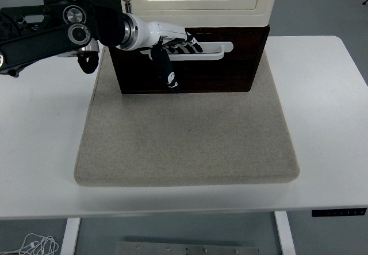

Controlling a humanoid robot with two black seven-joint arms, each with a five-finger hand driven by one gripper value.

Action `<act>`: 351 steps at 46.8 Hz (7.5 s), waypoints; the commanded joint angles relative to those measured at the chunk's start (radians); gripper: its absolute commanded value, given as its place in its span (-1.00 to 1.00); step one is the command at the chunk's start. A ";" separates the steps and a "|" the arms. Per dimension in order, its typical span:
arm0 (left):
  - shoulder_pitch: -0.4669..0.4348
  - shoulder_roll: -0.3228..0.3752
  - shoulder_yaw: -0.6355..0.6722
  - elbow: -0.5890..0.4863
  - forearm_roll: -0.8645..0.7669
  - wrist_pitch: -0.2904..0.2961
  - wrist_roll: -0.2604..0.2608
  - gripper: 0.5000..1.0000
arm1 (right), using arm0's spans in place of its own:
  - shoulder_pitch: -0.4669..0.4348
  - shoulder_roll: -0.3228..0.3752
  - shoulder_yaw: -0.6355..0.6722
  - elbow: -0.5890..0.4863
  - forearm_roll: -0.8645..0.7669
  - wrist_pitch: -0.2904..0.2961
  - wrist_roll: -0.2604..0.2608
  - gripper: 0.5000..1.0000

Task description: Open the drawer under the combination cabinet

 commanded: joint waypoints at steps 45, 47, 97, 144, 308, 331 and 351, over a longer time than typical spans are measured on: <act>-0.007 -0.002 -0.038 0.015 -0.026 -0.181 0.000 1.00 | 0.000 0.000 0.000 0.000 0.000 0.001 0.000 0.71; -0.007 -0.002 -0.040 0.015 -0.026 -0.185 0.000 1.00 | 0.000 0.000 0.000 0.000 0.000 -0.001 0.000 0.71; -0.008 0.009 -0.115 0.016 -0.100 -0.379 0.000 1.00 | 0.000 0.000 0.000 -0.002 0.000 -0.001 0.000 0.70; -0.008 0.005 -0.241 0.034 -0.172 -0.379 0.000 1.00 | 0.000 0.000 0.000 0.000 0.000 0.001 0.000 0.71; 0.357 -0.316 -0.787 1.295 -0.805 -0.034 -0.642 1.00 | 0.000 0.000 0.000 0.000 0.000 -0.001 0.000 0.71; 0.357 -0.318 -0.787 1.294 -0.799 -0.037 -0.642 1.00 | 0.000 0.000 0.003 0.000 0.002 0.001 0.003 0.70; 0.357 -0.328 -0.785 1.294 -0.799 -0.038 -0.643 1.00 | 0.000 0.000 0.003 0.000 0.005 -0.001 0.002 0.71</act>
